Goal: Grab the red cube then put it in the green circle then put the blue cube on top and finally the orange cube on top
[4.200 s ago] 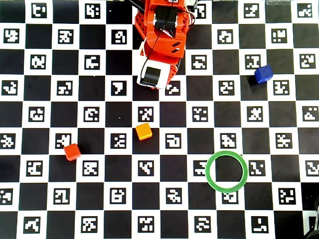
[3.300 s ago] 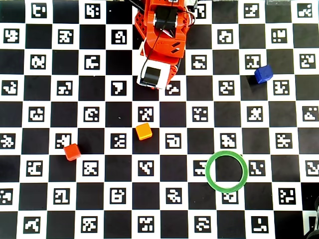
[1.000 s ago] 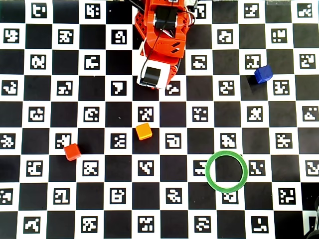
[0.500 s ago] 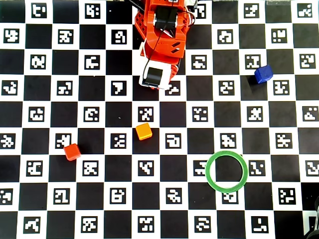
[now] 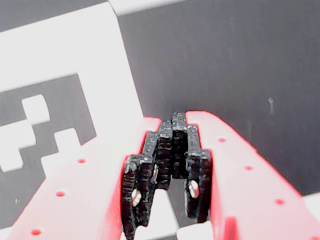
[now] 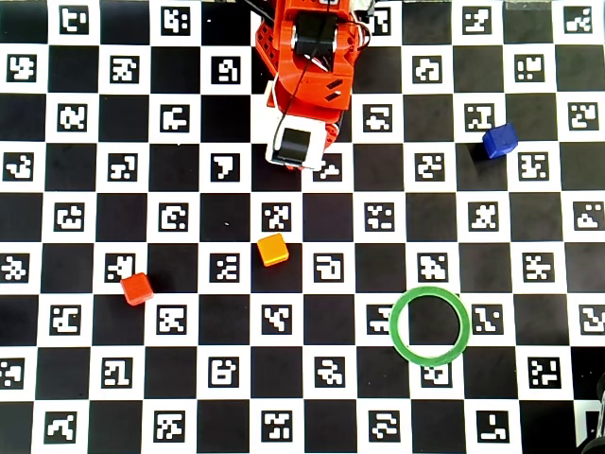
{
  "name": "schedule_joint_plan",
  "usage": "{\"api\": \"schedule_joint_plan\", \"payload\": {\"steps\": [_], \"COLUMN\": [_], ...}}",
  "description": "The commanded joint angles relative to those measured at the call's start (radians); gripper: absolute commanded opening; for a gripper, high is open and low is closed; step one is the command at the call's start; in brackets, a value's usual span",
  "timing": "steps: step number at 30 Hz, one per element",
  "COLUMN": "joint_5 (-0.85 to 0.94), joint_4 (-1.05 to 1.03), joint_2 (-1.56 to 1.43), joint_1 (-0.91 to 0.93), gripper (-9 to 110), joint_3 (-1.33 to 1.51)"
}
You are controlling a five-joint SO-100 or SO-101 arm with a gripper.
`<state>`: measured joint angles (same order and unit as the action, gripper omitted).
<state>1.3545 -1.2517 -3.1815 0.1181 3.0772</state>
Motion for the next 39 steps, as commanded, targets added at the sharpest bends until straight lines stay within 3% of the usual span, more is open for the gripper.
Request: {"api": "schedule_joint_plan", "payload": {"steps": [1, 9, 16, 20, 29, 39], "joint_5": [-0.149, -0.322, -0.423, -0.423, -0.466, -0.347], "joint_4": [0.014, -0.067, -0.287, -0.403, -0.528, -0.589], "joint_2": [0.202, 0.653, 1.023, 1.201, 1.522, 1.735], "joint_1": [0.008, 0.081, 0.166, 0.227, 0.426, 0.508], "gripper": [-5, -6, -5, -5, 9, 16], "joint_3": [-0.235, -0.738, -1.184, -1.396, -1.845, -2.151]}}
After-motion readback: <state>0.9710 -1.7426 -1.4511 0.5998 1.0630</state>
